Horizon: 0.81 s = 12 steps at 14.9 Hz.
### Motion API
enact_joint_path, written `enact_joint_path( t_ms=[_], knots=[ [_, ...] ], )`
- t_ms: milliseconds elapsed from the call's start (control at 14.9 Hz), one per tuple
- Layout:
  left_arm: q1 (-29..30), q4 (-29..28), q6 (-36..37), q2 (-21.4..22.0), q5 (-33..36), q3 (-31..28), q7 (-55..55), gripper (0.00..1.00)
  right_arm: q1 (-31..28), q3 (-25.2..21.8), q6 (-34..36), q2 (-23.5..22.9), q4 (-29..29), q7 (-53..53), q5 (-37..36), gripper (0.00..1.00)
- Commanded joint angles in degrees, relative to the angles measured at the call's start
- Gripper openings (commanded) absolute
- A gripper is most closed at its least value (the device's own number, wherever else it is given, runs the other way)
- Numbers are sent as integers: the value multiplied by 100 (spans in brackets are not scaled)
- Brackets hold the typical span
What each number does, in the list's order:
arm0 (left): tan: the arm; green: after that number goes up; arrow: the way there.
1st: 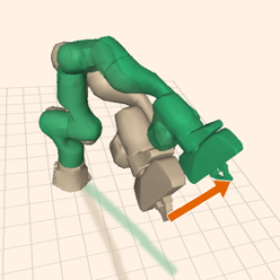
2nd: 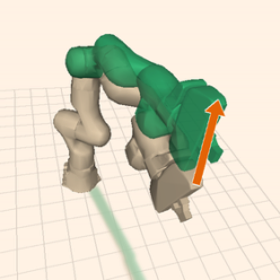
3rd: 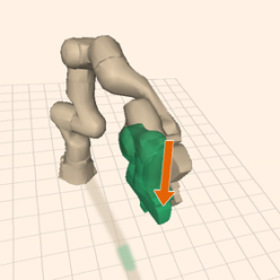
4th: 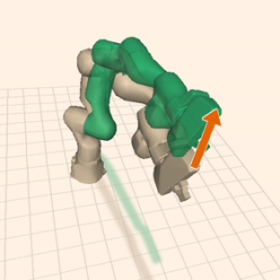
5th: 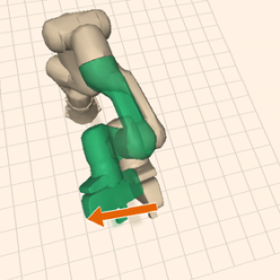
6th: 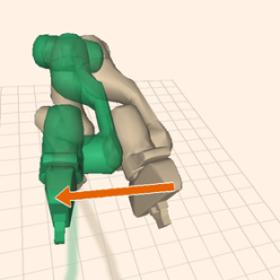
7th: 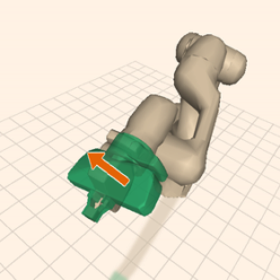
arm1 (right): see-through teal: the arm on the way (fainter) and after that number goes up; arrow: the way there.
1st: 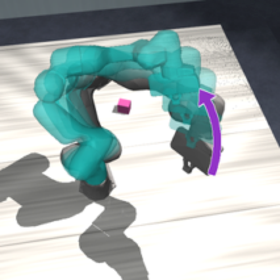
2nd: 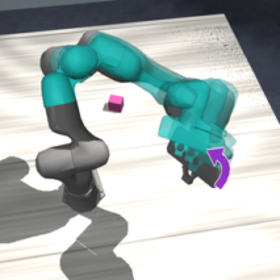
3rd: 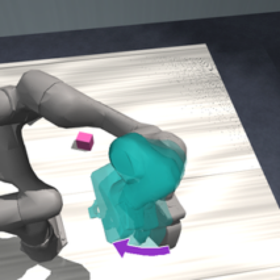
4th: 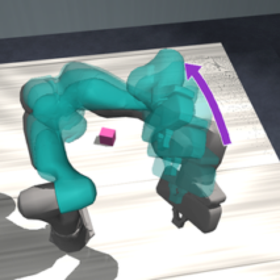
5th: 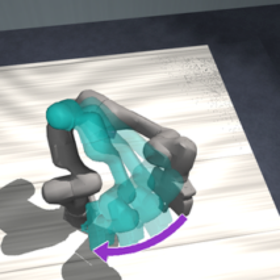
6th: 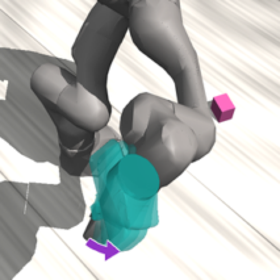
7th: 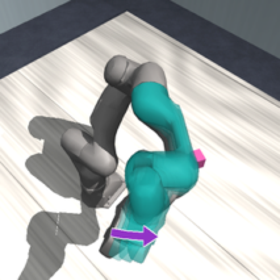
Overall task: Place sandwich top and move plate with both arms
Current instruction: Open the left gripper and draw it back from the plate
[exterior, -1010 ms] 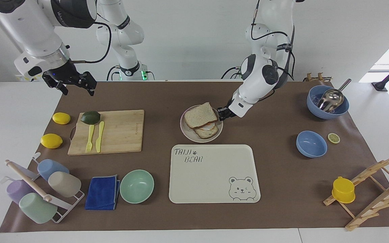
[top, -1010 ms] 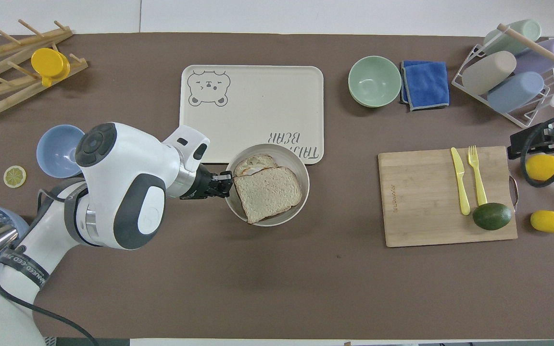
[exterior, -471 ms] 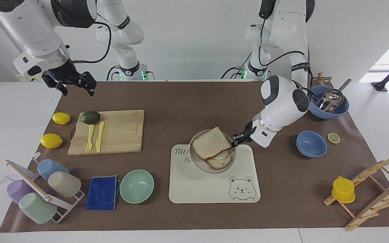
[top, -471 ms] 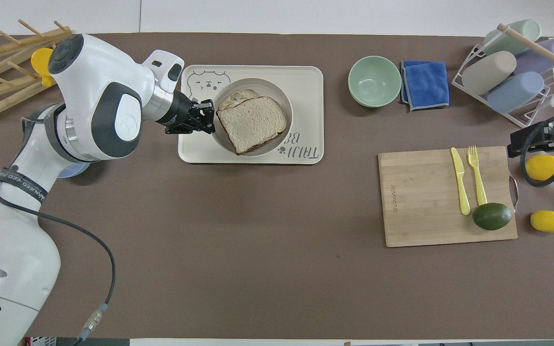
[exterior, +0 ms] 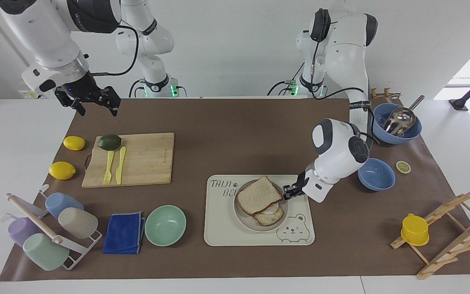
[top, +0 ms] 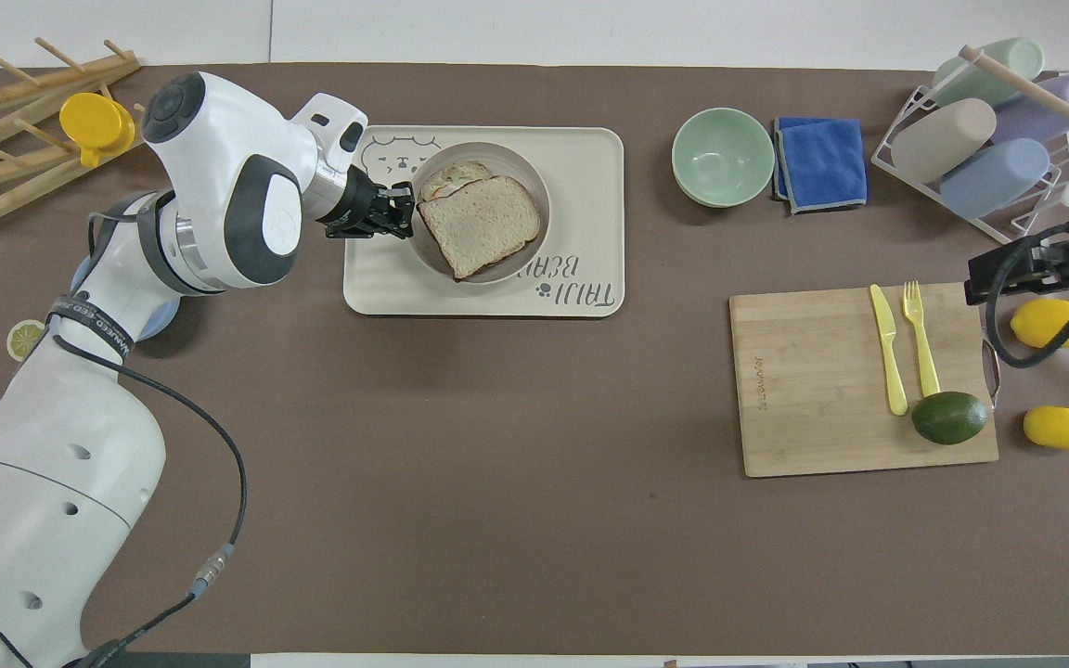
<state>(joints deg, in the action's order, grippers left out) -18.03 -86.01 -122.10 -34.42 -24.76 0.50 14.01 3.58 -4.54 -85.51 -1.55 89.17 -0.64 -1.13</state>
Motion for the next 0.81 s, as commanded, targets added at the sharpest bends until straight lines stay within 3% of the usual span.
enact_joint_path(
  t_ms=[0, 67, 337, 606, 740],
  knots=[
    [27, 58, 45, 23, 120, 12, -108, 54, -33, 6, 8, 23, -32, 152, 60, 100],
    [45, 93, 185, 32, 112, 12, -169, 100, -33, 6, 26, 23, -32, 143, 52, 100],
    [431, 488, 1020, 93, 112, 3, -188, 100, -33, 6, 26, 23, -32, 152, 25, 100],
    [651, 244, 1091, 839, 129, -216, -152, 100, -33, 6, 26, 23, -32, 152, 25, 100],
    [660, 68, 1223, 1252, 915, -287, -161, 100, -33, 14, 26, 23, -32, 152, -18, 100]
  ],
)
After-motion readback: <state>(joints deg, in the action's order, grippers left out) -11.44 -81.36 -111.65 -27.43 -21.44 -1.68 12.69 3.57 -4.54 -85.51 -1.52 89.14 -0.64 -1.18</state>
